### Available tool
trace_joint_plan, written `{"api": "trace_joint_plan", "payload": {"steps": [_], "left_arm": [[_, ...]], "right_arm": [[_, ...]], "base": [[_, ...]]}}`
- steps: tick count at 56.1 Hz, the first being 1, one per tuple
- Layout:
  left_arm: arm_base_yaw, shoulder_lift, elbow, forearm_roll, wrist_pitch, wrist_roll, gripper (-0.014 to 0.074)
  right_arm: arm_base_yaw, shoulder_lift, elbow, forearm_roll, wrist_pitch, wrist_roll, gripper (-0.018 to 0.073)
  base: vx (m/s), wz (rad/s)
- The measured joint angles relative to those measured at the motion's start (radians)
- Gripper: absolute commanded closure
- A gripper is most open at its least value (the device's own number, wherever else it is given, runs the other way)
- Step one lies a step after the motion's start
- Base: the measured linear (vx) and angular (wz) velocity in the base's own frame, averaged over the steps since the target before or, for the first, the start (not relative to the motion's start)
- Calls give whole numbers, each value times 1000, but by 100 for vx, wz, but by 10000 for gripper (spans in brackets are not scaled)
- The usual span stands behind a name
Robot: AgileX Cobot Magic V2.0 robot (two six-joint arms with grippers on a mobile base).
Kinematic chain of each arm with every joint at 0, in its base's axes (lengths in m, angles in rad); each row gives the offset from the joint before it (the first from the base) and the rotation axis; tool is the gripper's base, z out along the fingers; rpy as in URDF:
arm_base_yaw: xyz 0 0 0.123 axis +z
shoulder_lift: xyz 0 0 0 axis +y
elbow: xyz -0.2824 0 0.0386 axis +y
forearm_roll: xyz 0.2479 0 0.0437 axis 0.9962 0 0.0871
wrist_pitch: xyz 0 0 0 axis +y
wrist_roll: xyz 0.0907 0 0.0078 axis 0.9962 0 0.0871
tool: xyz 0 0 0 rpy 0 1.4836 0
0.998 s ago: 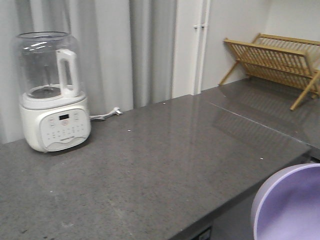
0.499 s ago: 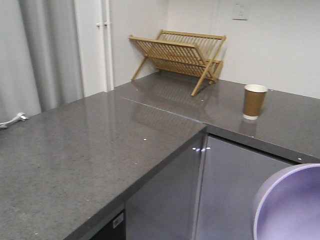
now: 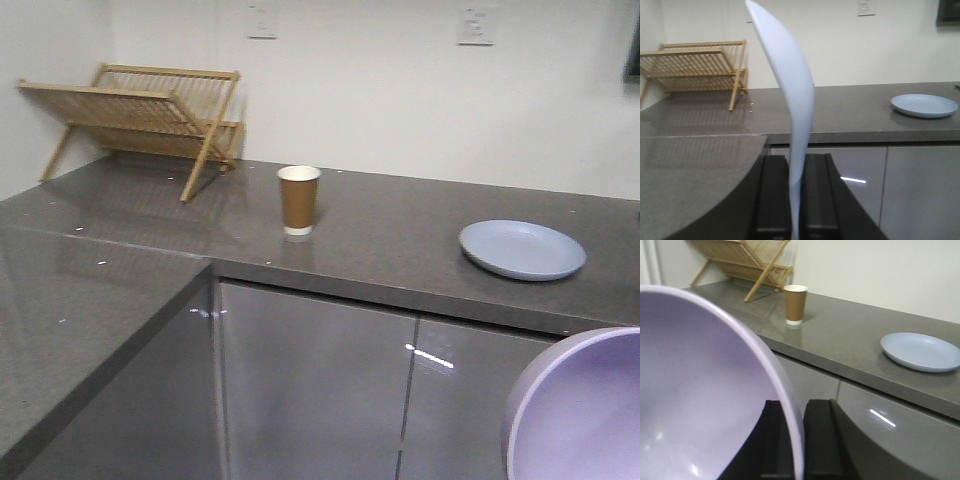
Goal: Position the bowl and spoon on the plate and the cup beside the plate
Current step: 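Drive the base to the counter with the pale blue plate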
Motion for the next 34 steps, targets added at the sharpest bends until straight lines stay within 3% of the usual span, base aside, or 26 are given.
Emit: {"api": "trace_joint_plan", "payload": {"steps": [17, 34], "left_arm": [[0, 0, 0, 0, 0, 0, 602], [0, 0, 0, 0, 0, 0, 602]], "right_arm": [[0, 0, 0, 0, 0, 0, 568], [0, 0, 0, 0, 4, 0, 568]], "base": [[27, -57], [36, -20]]}}
